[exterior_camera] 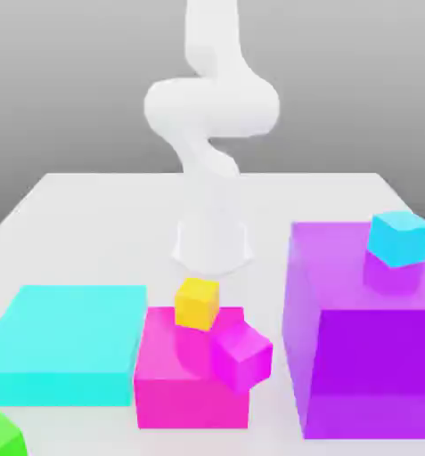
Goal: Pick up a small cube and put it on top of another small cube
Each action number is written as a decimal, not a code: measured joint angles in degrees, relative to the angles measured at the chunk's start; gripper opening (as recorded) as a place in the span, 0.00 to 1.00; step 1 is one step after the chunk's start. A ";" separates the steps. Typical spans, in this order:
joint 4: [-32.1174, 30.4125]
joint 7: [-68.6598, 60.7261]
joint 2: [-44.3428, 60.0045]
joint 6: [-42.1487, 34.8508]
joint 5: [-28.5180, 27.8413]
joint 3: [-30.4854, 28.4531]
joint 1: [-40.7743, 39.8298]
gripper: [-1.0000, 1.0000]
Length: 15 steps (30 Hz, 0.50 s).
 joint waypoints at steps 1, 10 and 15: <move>0.29 0.18 2.25 0.49 0.13 -0.52 -0.33 0.50; 2.72 1.20 21.06 4.60 1.90 -5.21 -3.07 0.50; 4.06 1.23 31.46 6.84 3.63 -7.72 -4.78 0.50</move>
